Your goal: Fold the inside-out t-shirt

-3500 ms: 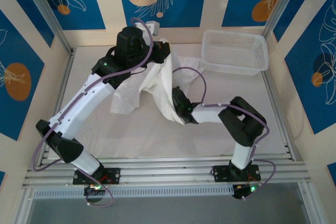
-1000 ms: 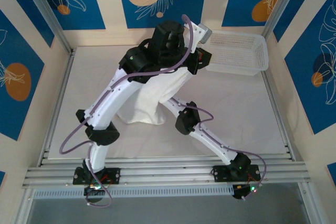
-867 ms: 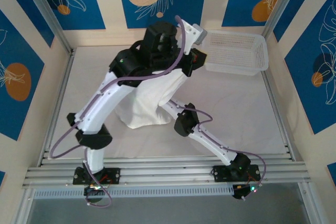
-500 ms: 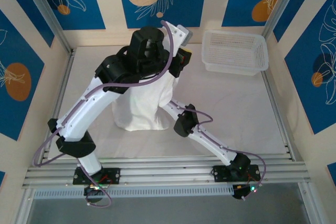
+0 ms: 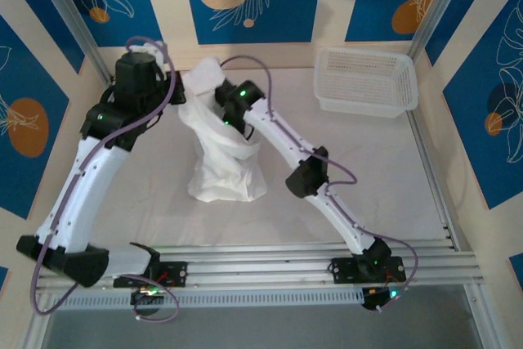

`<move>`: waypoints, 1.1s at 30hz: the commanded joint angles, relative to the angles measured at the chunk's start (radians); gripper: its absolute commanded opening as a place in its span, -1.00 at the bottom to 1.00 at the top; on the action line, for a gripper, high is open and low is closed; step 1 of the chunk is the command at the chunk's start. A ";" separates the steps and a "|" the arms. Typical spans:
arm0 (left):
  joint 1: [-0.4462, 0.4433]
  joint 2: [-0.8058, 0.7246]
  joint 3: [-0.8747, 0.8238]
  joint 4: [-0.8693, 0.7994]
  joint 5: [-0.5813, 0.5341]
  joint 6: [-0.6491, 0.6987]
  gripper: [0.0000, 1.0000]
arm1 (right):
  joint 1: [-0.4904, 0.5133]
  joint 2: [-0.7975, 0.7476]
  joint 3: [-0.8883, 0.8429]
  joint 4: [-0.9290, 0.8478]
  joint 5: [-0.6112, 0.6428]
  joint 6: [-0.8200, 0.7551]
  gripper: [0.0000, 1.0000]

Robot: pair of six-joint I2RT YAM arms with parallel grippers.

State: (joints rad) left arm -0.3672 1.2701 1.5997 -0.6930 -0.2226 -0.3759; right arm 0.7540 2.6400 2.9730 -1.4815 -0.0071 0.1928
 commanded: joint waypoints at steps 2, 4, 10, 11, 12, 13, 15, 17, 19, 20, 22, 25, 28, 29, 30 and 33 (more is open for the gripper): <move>0.077 -0.063 -0.195 0.047 -0.034 -0.139 -1.00 | -0.045 -0.255 -0.120 0.027 -0.109 -0.041 -1.00; 0.103 -0.085 -0.327 0.088 -0.008 -0.183 -1.00 | -0.063 -0.357 -0.184 0.049 -0.098 -0.044 -1.00; 0.106 -0.066 -0.688 0.323 0.231 -0.316 -1.00 | -0.123 -0.579 -0.246 0.103 -0.175 -0.019 -1.00; 0.105 -0.050 -0.717 0.352 0.253 -0.317 -1.00 | -0.127 -0.605 -0.252 0.115 -0.197 -0.013 -1.00; 0.104 -0.028 -0.743 0.376 0.267 -0.318 -1.00 | -0.130 -0.629 -0.256 0.127 -0.221 -0.003 -1.00; 0.105 -0.004 -0.762 0.391 0.274 -0.318 -1.00 | -0.132 -0.650 -0.257 0.145 -0.260 0.008 -1.00; 0.104 0.048 -0.776 0.413 0.294 -0.303 -0.89 | -0.133 -0.675 -0.257 0.178 -0.331 0.033 -1.00; 0.105 0.081 -0.772 0.437 0.345 -0.274 -0.51 | -0.131 -0.683 -0.255 0.204 -0.362 0.055 -1.00; 0.104 0.057 -0.766 0.461 0.384 -0.257 -0.03 | -0.129 -0.673 -0.252 0.206 -0.351 0.055 -1.00; 0.105 0.027 -0.763 0.468 0.394 -0.244 0.12 | -0.129 -0.664 -0.247 0.196 -0.327 0.050 -1.00; 0.105 -0.060 -0.744 0.473 0.420 -0.186 0.40 | -0.128 -0.637 -0.221 0.164 -0.280 0.029 -1.00; 0.089 -0.167 -0.697 0.465 0.529 -0.070 0.59 | -0.128 -0.610 -0.200 0.146 -0.273 0.016 -1.00; 0.036 -0.202 -0.670 0.522 0.655 -0.011 0.64 | -0.123 -0.589 -0.187 0.148 -0.299 0.016 -1.00; 0.013 -0.194 -0.661 0.543 0.690 0.003 0.64 | -0.119 -0.582 -0.182 0.148 -0.310 0.013 -1.00; -0.012 -0.179 -0.645 0.560 0.722 0.027 0.64 | -0.115 -0.576 -0.174 0.147 -0.321 0.009 -1.00; -0.084 -0.125 -0.584 0.565 0.757 0.107 0.64 | -0.103 -0.568 -0.167 0.146 -0.335 0.006 -1.00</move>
State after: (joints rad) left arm -0.4068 1.0973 0.9771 -0.1577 0.4179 -0.3851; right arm 0.6376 2.0727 2.7651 -1.3354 -0.2916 0.2165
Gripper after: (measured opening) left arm 0.821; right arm 0.046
